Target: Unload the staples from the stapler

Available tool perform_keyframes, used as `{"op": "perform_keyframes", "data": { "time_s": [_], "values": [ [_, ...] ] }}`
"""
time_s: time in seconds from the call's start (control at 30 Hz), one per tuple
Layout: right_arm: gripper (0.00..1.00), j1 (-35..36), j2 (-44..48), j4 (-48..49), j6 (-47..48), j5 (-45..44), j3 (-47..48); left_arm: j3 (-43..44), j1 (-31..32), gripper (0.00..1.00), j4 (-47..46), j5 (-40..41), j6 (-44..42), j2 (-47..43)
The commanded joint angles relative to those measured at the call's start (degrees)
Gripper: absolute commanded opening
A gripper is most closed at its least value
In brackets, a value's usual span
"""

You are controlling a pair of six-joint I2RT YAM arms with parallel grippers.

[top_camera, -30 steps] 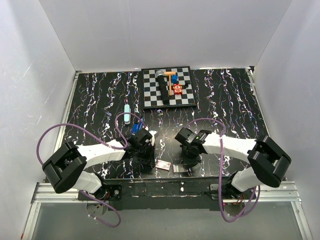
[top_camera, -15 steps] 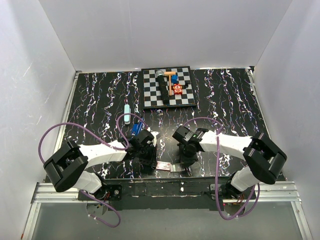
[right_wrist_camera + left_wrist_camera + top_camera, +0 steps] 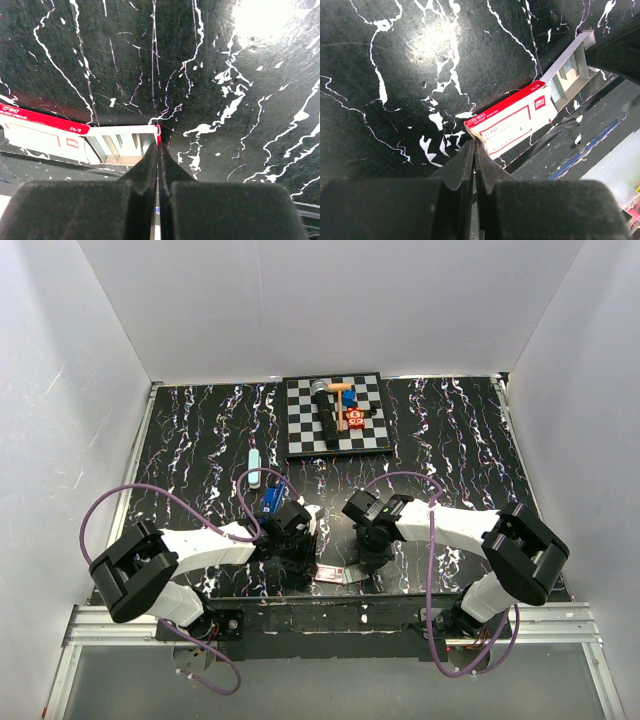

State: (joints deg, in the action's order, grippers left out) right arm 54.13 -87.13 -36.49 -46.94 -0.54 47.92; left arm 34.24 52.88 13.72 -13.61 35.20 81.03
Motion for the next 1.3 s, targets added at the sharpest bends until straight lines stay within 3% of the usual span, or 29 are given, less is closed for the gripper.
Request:
{"op": "perform_keyframes", "data": {
  "time_s": [0.0,0.53,1.27],
  "values": [
    [0.01,-0.2,0.6,-1.2,-2.0,-2.8,1.6,-0.5,1.0,0.0,2.1,1.2,-0.2,1.4],
    [0.01,-1.0,2.6,-1.6,-4.1,-4.1,-0.2,0.2,2.2,0.0,2.1,1.3,-0.2,2.1],
    [0.01,-0.6,-1.6,-0.2,2.3,0.1,4.0,1.2,2.9,0.0,2.1,1.8,-1.2,4.2]
  ]
}}
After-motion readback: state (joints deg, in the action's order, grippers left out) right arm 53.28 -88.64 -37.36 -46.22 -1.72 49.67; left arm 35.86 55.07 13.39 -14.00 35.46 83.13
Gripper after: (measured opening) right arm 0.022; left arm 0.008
